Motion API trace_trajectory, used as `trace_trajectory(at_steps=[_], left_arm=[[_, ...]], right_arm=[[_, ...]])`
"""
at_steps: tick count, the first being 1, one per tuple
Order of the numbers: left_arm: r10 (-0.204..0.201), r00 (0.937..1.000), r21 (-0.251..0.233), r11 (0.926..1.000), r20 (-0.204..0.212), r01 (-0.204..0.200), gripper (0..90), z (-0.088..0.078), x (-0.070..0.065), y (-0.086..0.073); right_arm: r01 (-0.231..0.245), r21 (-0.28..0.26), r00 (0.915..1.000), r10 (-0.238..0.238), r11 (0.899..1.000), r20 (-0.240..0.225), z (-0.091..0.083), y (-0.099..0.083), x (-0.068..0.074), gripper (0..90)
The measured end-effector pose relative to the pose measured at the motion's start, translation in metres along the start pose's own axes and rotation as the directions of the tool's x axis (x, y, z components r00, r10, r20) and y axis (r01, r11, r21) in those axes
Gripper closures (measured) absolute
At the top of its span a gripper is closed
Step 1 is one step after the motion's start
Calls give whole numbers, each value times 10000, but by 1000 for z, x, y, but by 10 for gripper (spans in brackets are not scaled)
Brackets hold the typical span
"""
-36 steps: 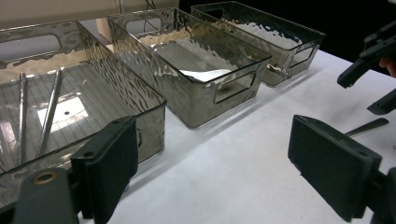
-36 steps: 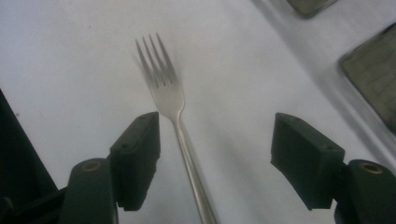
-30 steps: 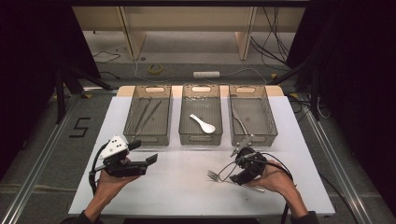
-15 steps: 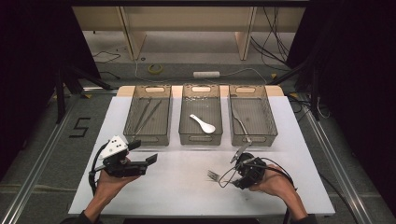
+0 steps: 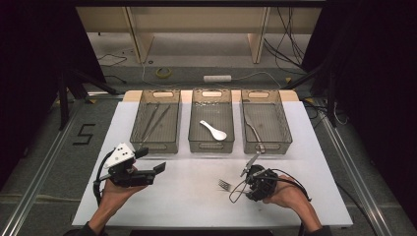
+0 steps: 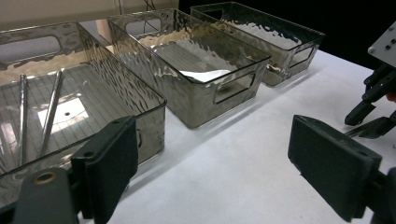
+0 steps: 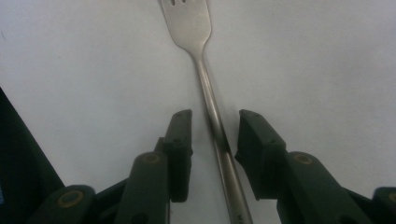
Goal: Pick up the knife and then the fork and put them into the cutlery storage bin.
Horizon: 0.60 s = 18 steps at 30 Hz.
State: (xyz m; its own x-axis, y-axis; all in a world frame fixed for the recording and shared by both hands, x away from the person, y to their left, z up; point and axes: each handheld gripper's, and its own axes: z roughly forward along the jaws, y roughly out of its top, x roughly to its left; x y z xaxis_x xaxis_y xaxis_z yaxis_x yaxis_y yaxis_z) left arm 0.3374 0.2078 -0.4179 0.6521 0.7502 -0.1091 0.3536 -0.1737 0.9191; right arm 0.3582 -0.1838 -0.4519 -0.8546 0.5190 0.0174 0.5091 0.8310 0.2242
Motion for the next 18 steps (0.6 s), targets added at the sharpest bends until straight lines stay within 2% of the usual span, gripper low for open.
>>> trace_trajectory(at_steps=[3, 6, 13, 18], left_arm=[[-22, 10000, 29, 10000, 42, 22, 159, 0, 0, 0], [-267, 9996, -70, 9996, 135, 268, 159, 0, 2, 0], [-55, 9999, 14, 10000, 84, 55, 159, 0, 1, 0], [-42, 10000, 24, 10000, 81, 42, 159, 0, 1, 0]], right_arm=[[58, 105, 10000, -58, 9999, -8, 0, 0, 0, 680], [84, 97, 10000, -84, 9999, -42, 0, 0, 0, 696], [115, 244, 9999, -116, 9996, 67, 3, 1, -1, 730], [176, 323, 9997, -181, 9993, 145, 4, 2, 0, 746]])
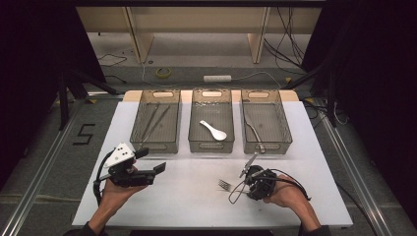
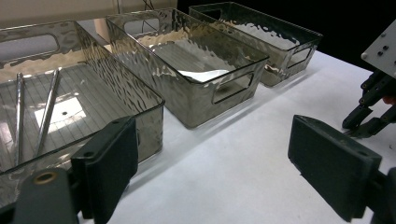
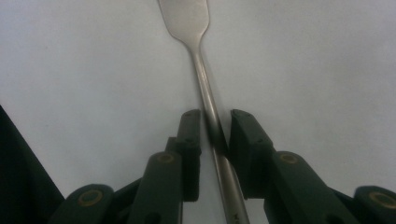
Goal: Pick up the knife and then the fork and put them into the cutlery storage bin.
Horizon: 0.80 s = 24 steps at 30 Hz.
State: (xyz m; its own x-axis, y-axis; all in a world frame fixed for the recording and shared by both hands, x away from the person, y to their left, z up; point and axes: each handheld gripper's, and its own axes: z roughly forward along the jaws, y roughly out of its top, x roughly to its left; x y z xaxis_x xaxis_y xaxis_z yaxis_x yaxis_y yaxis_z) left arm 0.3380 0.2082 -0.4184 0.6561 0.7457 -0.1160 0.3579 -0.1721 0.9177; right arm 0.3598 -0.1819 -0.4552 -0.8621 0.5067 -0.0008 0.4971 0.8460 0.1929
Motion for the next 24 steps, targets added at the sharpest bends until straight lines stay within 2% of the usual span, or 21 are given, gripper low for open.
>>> trace_trajectory(at_steps=[8, 24], left_arm=[[28, 10000, 16, 10000, -16, -28, 158, 0, -1, 0], [23, 10000, 6, 10000, -17, -23, 159, 1, -2, 0]], right_arm=[[97, 110, 9998, -99, 9999, 163, 0, 2, 2, 774], [368, 300, 9993, -371, 9989, 104, 1, 5, 4, 839]])
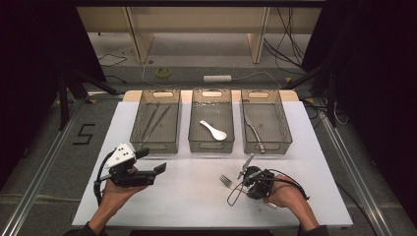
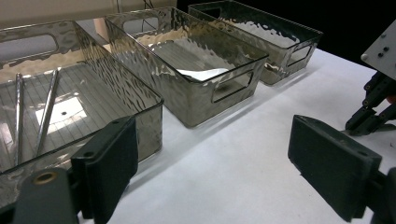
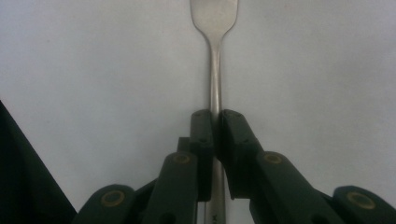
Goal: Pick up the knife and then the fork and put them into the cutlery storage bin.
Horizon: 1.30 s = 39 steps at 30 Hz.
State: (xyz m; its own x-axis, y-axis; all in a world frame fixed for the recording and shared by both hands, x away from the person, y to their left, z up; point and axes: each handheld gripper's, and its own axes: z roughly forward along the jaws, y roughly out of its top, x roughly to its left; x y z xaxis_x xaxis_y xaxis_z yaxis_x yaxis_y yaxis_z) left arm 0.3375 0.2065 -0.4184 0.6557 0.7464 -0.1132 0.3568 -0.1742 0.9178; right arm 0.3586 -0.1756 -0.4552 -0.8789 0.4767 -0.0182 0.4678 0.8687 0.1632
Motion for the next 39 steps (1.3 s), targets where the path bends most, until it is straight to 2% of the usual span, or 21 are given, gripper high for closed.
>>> trace_trajectory(at_steps=[9, 18, 24, 33, 35, 39], left_arm=[[16, 10000, 7, 10000, -2, -16, 159, 0, 0, 0], [28, 10000, 7, 10000, 4, -28, 159, 0, 0, 0], [2, 10000, 10, 10000, -25, -2, 159, 0, 1, 0], [-2, 10000, 23, 10000, -50, 2, 159, 1, 0, 0], [-4, 10000, 32, 10000, -53, 4, 159, 1, 1, 0], [-12, 10000, 30, 10000, -51, 12, 159, 1, 1, 0]], right_arm=[[336, 111, 9994, -337, 9994, 81, -2, 0, 2, 845], [225, -755, 9992, -200, 9969, 347, -21, -5, -3, 847], [-235, -1360, 9993, 270, 9904, 240, -31, -9, -14, 847], [-885, -2325, 9955, 942, 9686, 137, -47, -18, -30, 847], [-1033, -2559, 9940, 1088, 9612, 74, -52, -19, -35, 847], [-1402, -3112, 9888, 1490, 9400, 45, -66, -21, -50, 847]])
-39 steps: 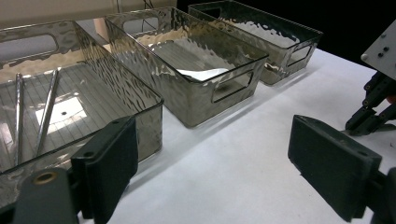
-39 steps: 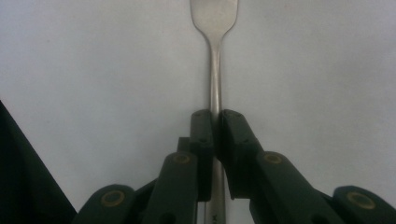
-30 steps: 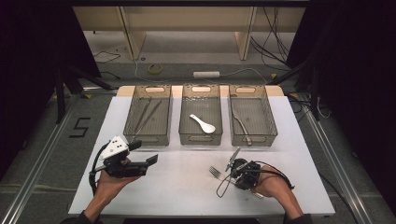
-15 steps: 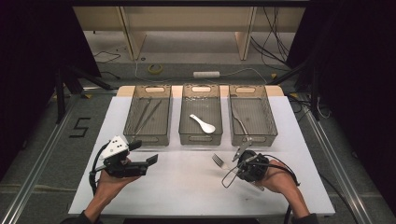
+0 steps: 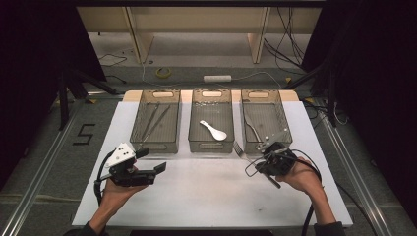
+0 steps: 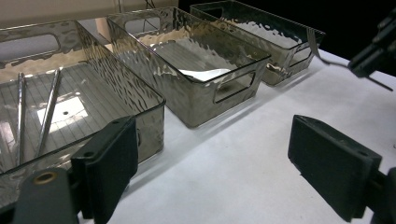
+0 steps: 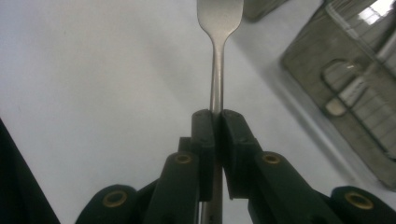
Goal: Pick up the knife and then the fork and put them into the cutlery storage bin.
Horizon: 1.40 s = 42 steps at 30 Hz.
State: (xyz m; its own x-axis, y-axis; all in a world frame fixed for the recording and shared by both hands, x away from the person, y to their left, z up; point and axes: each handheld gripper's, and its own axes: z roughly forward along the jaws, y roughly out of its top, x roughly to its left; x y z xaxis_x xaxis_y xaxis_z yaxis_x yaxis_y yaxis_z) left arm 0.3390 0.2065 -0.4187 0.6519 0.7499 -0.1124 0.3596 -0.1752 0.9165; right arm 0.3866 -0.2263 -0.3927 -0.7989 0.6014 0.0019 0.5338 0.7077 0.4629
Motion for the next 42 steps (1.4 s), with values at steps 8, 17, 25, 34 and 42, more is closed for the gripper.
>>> trace_trajectory(at_steps=[8, 17, 25, 34, 42], left_arm=[[1, 10000, 9, 10000, 5, -1, 159, 1, 0, 0], [-23, 10000, -1, 10000, 19, 23, 159, 0, 0, 0], [-62, 10000, -40, 10000, 31, 63, 159, 1, 0, 0], [-84, 10000, -34, 10000, 37, 85, 159, 1, 0, 0], [-58, 10000, -26, 10000, 41, 59, 159, 1, 0, 0]], right_arm=[[-509, -882, 9982, 534, 9948, 262, -19, 19, -23, 847], [-1099, -1609, 9923, 1176, 9808, 394, -29, 41, -47, 847], [-1725, -2088, 9806, 1880, 9626, 564, -36, 56, -72, 847], [-2294, -2408, 9660, 2509, 9431, 620, -35, 66, -91, 847], [-2873, -2755, 9462, 3165, 9174, 673, -32, 73, -108, 848]])
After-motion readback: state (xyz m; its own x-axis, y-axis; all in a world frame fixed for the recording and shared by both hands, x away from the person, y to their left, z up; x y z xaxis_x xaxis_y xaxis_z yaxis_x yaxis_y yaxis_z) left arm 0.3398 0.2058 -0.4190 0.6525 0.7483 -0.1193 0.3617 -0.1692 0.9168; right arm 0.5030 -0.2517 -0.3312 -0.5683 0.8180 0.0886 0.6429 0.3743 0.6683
